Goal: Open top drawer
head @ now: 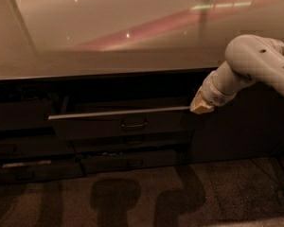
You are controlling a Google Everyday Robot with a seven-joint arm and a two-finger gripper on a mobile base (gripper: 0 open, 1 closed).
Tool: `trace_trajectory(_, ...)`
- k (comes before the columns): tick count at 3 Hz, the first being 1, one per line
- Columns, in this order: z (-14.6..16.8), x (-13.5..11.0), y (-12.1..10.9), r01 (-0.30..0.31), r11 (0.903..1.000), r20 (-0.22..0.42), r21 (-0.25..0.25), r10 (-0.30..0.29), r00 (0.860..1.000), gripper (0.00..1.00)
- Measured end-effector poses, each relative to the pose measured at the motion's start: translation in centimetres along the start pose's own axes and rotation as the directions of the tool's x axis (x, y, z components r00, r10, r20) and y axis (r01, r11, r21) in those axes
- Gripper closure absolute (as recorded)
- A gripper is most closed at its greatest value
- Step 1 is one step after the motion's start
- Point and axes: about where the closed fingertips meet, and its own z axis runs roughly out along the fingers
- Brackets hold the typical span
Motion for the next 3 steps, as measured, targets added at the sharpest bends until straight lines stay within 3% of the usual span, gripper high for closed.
trace_trajectory(1,-0.2,-0.6,-0.1,0.064,0.9979,0.024,-0.002,-0.064,0.998,1.0)
trace_trajectory(2,-0.2,-0.6,-0.1,0.064,0.9979,0.024,-0.003,-0.064,0.998,1.0)
trace_trajectory(3,0.3,0.0,-1.7,0.013,0.9999,0.018,-0.01,-0.013,1.0,1.0)
